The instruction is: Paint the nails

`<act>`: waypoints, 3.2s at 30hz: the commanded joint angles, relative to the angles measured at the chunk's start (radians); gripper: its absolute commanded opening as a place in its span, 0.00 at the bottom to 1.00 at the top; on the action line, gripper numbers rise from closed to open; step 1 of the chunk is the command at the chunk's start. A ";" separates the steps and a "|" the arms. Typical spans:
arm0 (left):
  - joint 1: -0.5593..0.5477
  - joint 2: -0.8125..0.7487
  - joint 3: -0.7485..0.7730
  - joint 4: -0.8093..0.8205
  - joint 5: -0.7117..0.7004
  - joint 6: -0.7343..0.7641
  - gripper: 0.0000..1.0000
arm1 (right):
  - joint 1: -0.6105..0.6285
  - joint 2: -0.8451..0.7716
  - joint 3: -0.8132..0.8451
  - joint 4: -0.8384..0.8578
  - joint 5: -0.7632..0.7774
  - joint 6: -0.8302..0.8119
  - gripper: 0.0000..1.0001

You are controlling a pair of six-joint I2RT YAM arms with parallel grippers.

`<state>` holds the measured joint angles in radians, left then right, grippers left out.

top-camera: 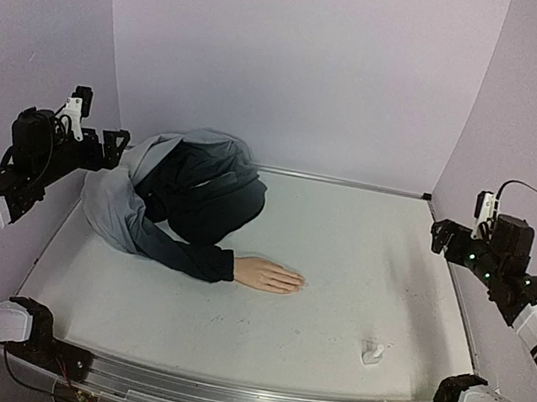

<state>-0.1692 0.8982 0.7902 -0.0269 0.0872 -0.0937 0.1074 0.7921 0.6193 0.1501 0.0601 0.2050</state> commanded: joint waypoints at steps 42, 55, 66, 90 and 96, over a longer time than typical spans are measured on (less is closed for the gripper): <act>-0.105 0.137 0.239 0.001 0.269 -0.202 0.99 | 0.654 0.481 0.198 -0.877 -0.117 0.684 0.96; -0.106 0.161 0.248 -0.008 0.274 -0.207 0.99 | 0.663 0.493 0.104 -0.776 -0.061 0.782 0.61; -0.105 0.189 0.259 -0.016 0.302 -0.219 0.99 | 0.663 0.525 0.092 -0.744 -0.031 0.794 0.37; -0.108 0.322 0.316 -0.037 0.418 -0.301 0.99 | 0.663 0.481 0.097 -0.734 -0.041 0.772 0.13; -0.142 0.420 0.341 -0.038 0.465 -0.328 1.00 | 0.663 0.466 0.165 -0.475 -0.132 0.680 0.00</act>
<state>-0.2844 1.2613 1.0725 -0.0792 0.4934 -0.3943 0.7647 1.2694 0.7166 -0.4908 -0.0116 0.9482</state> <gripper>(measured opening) 0.994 0.116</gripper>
